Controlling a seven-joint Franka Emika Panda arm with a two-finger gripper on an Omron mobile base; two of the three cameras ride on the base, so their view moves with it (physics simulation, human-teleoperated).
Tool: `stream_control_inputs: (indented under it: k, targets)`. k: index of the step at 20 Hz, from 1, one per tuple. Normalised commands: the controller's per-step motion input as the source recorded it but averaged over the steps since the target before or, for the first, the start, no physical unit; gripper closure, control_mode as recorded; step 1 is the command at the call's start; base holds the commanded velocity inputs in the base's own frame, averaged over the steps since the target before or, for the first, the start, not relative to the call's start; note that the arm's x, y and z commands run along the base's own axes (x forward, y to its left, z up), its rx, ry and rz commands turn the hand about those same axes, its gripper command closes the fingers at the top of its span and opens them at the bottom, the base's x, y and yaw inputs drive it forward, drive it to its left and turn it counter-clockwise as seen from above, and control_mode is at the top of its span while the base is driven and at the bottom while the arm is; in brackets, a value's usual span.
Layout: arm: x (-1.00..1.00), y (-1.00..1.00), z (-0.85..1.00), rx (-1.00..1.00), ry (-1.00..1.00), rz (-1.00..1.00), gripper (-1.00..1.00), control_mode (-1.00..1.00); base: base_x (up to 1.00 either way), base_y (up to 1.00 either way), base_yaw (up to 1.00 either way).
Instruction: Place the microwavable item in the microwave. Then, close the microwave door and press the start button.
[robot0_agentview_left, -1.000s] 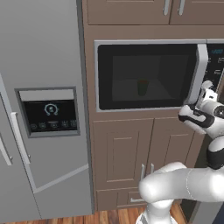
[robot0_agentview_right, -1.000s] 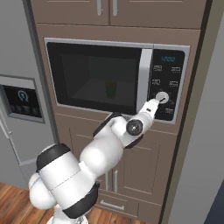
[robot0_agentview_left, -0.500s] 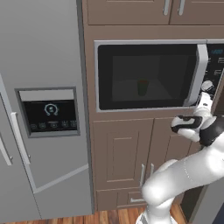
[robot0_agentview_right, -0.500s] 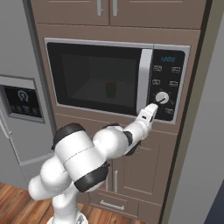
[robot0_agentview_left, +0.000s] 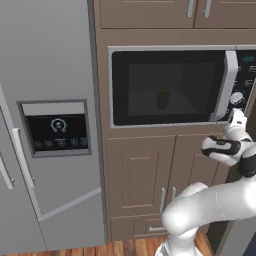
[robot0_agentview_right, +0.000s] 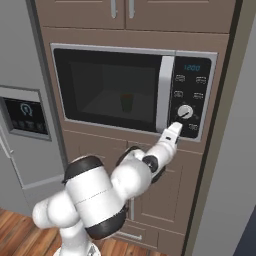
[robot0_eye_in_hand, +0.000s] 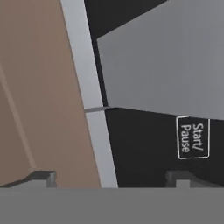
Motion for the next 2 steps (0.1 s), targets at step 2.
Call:
stream_control_inputs:
  k: [2]
  targets:
    - [0.00,0.00,0.00,0.03,0.19,0.12,-1.00,-1.00,0.00,0.00,0.00]
